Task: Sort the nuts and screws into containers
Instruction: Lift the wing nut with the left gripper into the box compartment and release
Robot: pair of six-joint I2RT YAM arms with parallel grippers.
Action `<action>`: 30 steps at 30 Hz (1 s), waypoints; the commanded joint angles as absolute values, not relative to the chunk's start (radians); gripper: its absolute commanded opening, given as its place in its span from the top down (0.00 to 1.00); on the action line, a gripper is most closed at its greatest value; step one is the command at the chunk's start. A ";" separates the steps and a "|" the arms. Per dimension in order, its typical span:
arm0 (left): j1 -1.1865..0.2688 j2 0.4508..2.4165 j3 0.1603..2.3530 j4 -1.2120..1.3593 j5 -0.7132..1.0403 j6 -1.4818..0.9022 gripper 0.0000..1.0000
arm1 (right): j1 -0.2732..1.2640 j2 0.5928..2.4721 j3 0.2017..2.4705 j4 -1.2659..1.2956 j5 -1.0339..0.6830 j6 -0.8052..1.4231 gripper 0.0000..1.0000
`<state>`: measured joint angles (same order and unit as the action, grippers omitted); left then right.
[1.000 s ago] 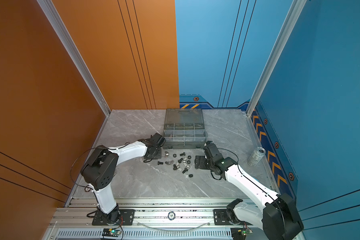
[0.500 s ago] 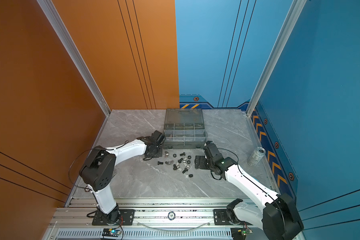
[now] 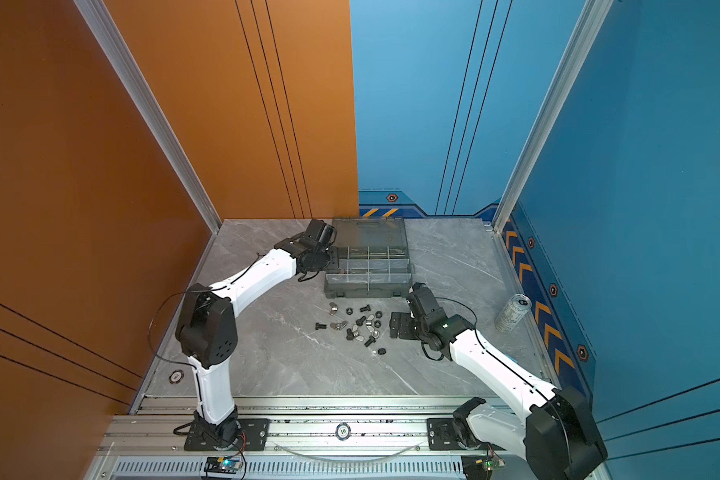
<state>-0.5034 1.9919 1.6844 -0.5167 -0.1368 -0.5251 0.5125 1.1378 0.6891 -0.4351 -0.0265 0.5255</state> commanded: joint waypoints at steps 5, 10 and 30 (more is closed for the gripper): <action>-0.474 2.099 1.770 -0.498 -0.075 -0.503 1.00 | 0.518 1.102 0.671 -0.460 -0.004 0.540 0.05; -0.467 2.127 1.769 -0.482 -0.065 -0.507 1.00 | 0.515 1.098 0.667 -0.463 0.000 0.535 0.05; -0.470 2.084 1.716 -0.464 -0.068 -0.492 0.53 | 0.515 1.070 0.660 -0.475 -0.008 0.545 0.05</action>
<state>-0.4721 2.1300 1.7317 -0.4667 -0.0734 -0.5034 0.5125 1.0985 0.6743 -0.4377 -0.0231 0.5255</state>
